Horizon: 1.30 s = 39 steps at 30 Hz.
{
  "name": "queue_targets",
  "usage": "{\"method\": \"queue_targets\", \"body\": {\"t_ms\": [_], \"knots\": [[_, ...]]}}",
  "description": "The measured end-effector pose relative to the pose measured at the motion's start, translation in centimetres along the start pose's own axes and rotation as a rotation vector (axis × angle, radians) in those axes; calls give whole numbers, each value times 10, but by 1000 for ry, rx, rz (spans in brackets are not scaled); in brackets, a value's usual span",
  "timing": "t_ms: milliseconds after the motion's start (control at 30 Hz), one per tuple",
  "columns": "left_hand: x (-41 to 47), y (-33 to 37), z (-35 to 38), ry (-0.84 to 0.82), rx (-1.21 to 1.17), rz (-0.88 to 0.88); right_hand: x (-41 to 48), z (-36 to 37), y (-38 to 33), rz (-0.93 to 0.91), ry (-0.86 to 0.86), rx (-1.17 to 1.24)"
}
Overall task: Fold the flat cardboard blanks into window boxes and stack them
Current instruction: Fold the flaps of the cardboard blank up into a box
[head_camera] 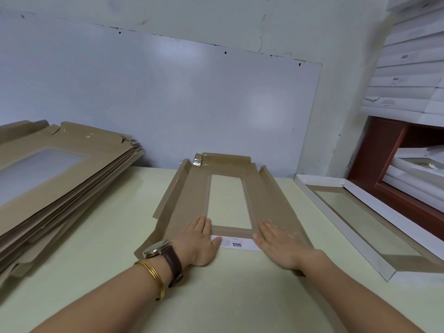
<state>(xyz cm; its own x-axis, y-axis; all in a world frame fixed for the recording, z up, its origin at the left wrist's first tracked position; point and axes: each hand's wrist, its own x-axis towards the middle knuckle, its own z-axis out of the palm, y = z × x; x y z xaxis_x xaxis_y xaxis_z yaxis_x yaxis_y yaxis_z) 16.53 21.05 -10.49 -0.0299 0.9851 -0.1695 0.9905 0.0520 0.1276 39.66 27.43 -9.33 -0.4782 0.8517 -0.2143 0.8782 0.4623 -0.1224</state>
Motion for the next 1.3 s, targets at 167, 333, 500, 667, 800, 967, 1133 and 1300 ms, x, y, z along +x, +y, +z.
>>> {"method": "queue_targets", "body": {"t_ms": [167,333,500,667,800,967,1133,1300], "knots": [[-1,1,-2,-19,13,-10,-7,-9,29,66,-4,-52],[1,2,-1,-13,-20,-21,-8,-11,37,74,-12,-61],[4,0,4,17,-44,-17,-8,-8,37,67,1,-20],[4,-5,5,91,-49,-3,-15,-3,32,62,47,-4],[0,-9,-3,193,-12,-9,-25,-1,19,74,77,-58],[-4,-4,-12,179,66,-77,-37,4,-6,85,144,-181],[-14,11,-8,216,108,-91,-47,12,-35,137,180,-198],[-22,30,-13,252,108,-53,-57,16,-71,160,259,-279]]}}
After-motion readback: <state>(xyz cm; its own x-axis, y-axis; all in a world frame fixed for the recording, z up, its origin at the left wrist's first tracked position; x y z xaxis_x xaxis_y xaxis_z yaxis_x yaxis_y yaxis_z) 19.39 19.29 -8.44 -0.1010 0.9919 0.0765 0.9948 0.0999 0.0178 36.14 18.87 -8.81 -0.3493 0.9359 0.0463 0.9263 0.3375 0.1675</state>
